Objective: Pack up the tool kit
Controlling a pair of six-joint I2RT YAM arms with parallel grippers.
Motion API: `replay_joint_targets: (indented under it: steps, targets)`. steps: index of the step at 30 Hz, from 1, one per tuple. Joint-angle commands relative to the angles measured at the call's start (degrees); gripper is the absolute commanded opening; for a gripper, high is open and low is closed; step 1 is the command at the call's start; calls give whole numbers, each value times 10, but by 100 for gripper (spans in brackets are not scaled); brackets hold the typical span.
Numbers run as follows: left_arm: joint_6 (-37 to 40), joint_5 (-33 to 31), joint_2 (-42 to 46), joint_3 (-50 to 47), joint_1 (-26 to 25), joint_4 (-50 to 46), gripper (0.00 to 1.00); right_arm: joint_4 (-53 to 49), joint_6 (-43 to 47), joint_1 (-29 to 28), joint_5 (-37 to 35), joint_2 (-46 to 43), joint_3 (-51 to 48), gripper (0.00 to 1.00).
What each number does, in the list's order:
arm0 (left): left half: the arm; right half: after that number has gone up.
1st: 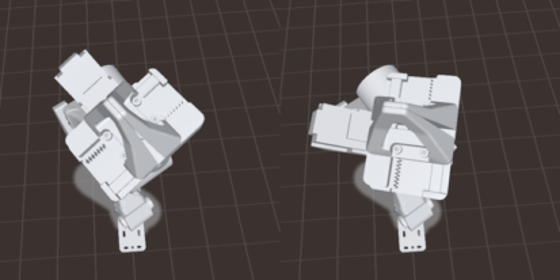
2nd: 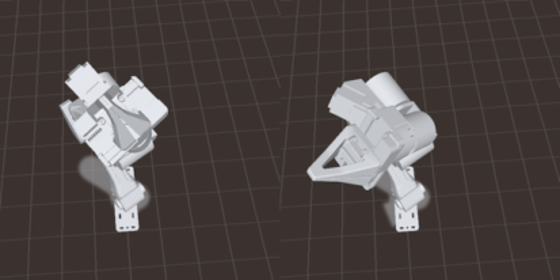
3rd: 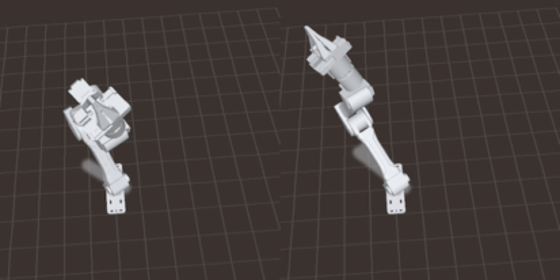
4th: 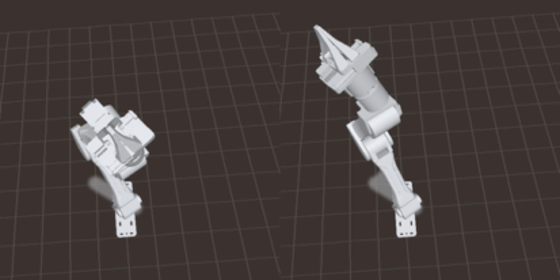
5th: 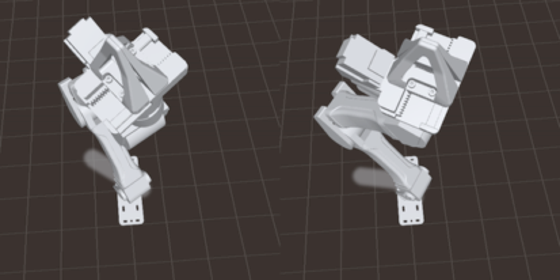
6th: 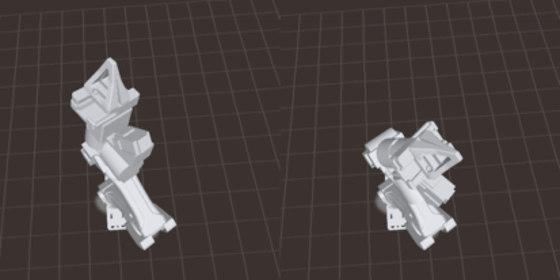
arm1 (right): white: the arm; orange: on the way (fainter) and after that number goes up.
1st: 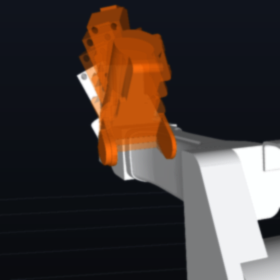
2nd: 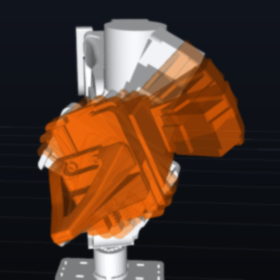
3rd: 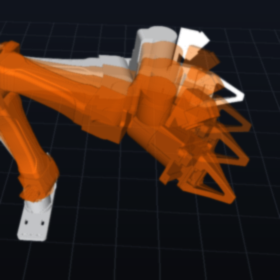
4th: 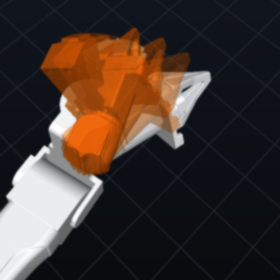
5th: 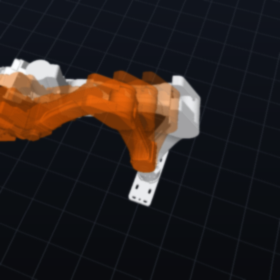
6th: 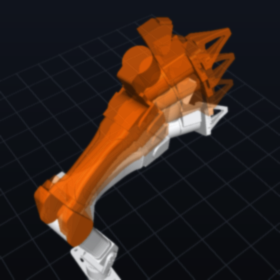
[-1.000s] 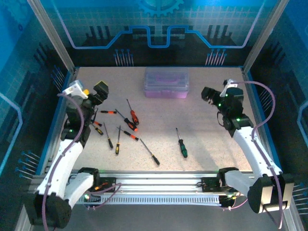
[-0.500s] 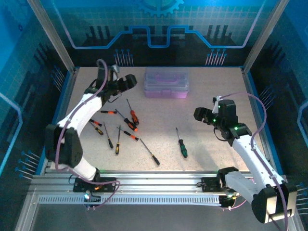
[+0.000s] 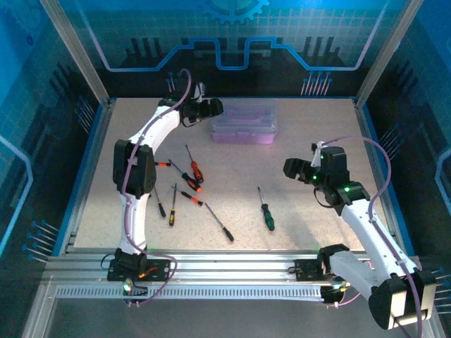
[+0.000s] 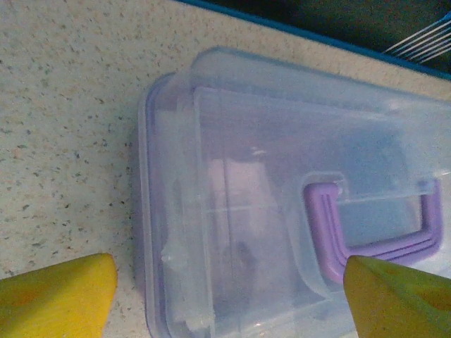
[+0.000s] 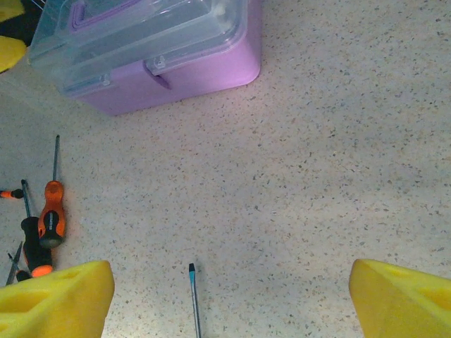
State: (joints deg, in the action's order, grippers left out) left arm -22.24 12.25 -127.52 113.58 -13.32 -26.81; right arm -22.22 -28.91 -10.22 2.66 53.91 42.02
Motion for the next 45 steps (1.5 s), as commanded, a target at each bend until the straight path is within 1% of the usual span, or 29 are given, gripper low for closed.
replay_joint_targets:
  steps: [1,4,6,9,11,12,15,19,21,22,24,26,28,31,33,36,40,43,45]
  targets:
    - [23,22,-8,20,-20,-35,84,6,0,-6,5,1,-7,88]
    - [37,22,1,-8,-32,-41,80,8,-5,-5,-1,0,-11,87]
    - [38,36,12,-43,-35,-35,78,9,-6,-5,-6,3,-15,87]
    - [24,62,44,-113,-39,-1,75,12,-3,-6,-16,10,-19,86]
    - [13,64,71,-158,-47,19,75,13,-1,-5,-20,18,-16,86]
    - [1,60,85,-182,-53,31,75,13,-1,-5,-23,23,-13,86]
    - [-37,75,131,-269,-76,93,75,18,-1,-3,-35,36,-4,86]
    - [-53,55,179,-335,-110,130,74,23,1,2,-43,61,22,86]
    - [-55,28,215,-360,-113,141,75,22,-2,3,-41,74,38,86]
    - [-54,6,235,-370,-111,143,78,22,-2,3,-35,80,45,86]
    - [-43,-46,255,-351,-102,105,84,24,-3,3,-27,85,50,86]
    - [-20,-75,250,-305,-88,54,85,28,-4,2,-23,86,50,87]
    - [4,-101,229,-249,-79,8,86,33,-5,1,-19,85,46,89]
    - [37,-139,184,-170,-73,-30,92,39,-6,1,-14,85,39,92]
    - [49,-154,141,-106,-70,-65,98,40,-9,1,-11,87,36,95]
    - [69,-162,73,-2,-69,-114,99,35,-2,-1,-1,87,37,98]
    - [75,-157,0,88,-66,-132,99,22,13,0,-12,80,48,100]
    - [73,-160,-40,120,-64,-129,99,11,23,0,-9,79,60,100]
    - [69,-158,-55,120,-63,-120,99,7,25,0,-9,78,66,100]
